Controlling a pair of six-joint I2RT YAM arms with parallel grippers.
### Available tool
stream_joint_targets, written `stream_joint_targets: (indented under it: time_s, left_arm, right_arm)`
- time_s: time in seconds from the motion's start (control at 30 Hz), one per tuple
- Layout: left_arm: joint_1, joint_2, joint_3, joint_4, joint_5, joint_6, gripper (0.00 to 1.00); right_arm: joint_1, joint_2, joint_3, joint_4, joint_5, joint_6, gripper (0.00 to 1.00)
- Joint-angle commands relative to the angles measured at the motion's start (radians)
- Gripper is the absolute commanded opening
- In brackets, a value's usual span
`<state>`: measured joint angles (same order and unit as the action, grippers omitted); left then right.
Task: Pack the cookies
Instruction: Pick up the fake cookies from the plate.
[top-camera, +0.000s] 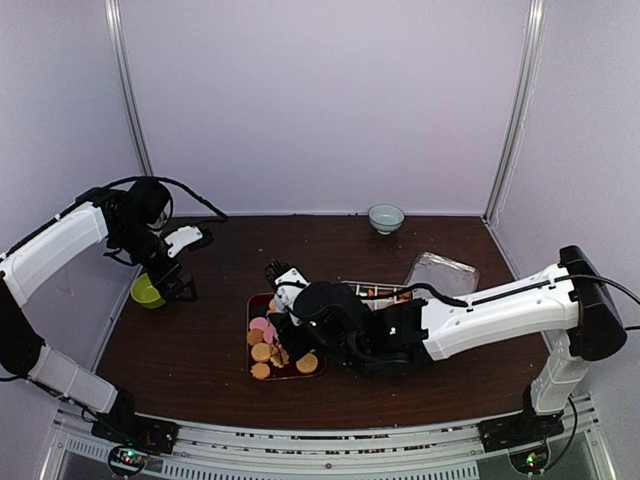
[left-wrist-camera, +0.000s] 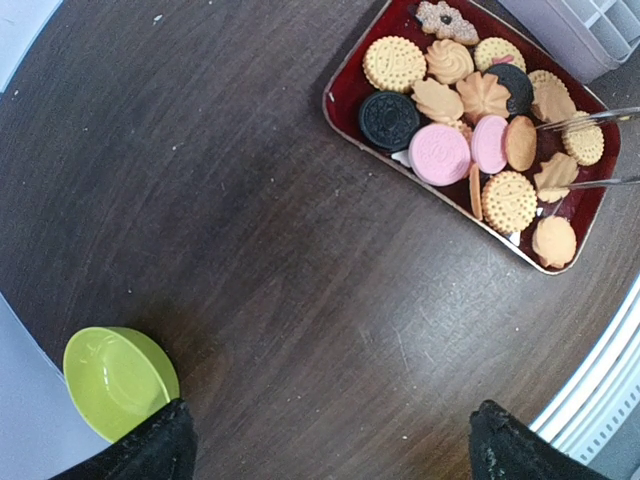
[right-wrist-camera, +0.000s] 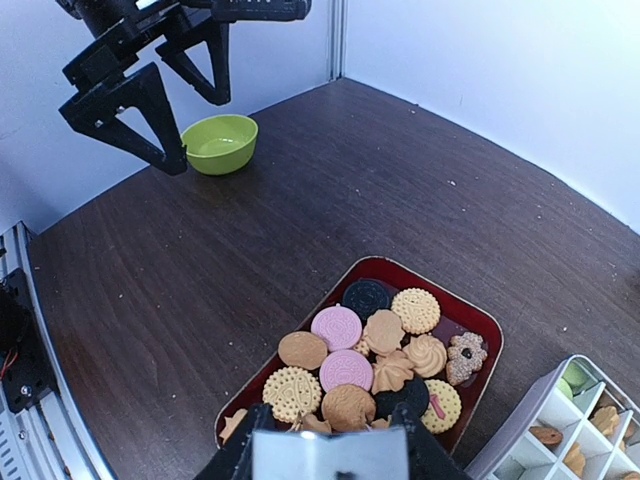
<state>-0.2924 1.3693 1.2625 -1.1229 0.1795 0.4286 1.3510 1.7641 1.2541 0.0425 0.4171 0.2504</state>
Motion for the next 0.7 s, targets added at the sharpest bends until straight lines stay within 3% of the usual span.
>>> stream_joint_targets:
  time_s: [0.0, 0.37, 0.67]
  left_arm:
    - [0.007, -0.012, -0.011, 0.018, 0.011, -0.004, 0.98]
    - [0.008, -0.015, -0.012, 0.011, 0.014, 0.001, 0.98]
    - [0.007, -0.010, -0.006, 0.009, 0.020, 0.002, 0.98]
  right_arm:
    - [0.004, -0.002, -0.029, 0.039, 0.030, 0.024, 0.39]
    - [0.004, 0.010, -0.035, 0.043, -0.017, 0.053, 0.37]
    - [0.002, -0.041, -0.040, 0.040, -0.011, 0.067, 0.08]
